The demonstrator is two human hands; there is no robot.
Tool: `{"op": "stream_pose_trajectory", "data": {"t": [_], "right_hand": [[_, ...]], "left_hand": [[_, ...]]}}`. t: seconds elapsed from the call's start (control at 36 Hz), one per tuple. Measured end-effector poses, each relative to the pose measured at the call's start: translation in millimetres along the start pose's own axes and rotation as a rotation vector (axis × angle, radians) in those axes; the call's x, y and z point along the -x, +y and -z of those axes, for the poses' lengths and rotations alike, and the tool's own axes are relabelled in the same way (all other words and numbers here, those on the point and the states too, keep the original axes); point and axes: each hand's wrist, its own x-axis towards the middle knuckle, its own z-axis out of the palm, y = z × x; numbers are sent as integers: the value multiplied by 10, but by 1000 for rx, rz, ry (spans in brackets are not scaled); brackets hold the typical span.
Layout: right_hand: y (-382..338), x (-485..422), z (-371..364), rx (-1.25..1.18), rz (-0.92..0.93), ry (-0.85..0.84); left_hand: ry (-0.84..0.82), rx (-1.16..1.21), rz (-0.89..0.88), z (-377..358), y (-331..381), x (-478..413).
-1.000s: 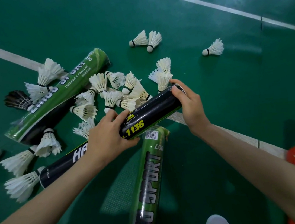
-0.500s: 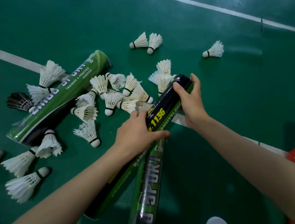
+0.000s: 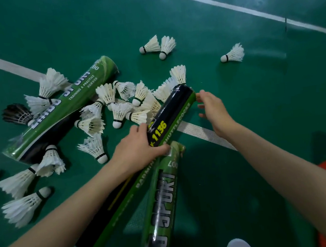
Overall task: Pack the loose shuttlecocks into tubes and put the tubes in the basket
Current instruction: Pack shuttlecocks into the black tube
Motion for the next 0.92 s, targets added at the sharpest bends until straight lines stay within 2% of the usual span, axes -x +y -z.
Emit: {"op": "stream_pose_trajectory", "data": {"t": [0.28,0.42,0.5,0.58,0.67,0.78,0.83,0.92], "right_hand": [[257,-297,-468,728,96,-216],[380,-348,-467,919,126,-77],[440,-331,-432,945,131,-25],[390,-277,-385,731,238,74],[87,-206,-325,184,197,141],[-293,-141,-155,-391,111,7],[-360,-103,-74,-458,118,-137],[-394,-15,-12,-392,153,-262]], "left_hand": [[112,15,98,147,-391,-130],[106,0,93,114,-473,-105],[100,-15,78,85,-481,-91],[103,-16,53,66,-467,-91],[111,23,19,70,-443,-95],[113,34,-42,70,-381,-79],[114,24,-72,73,-349,-59],[118,38,-115,73,-356,-25]]}}
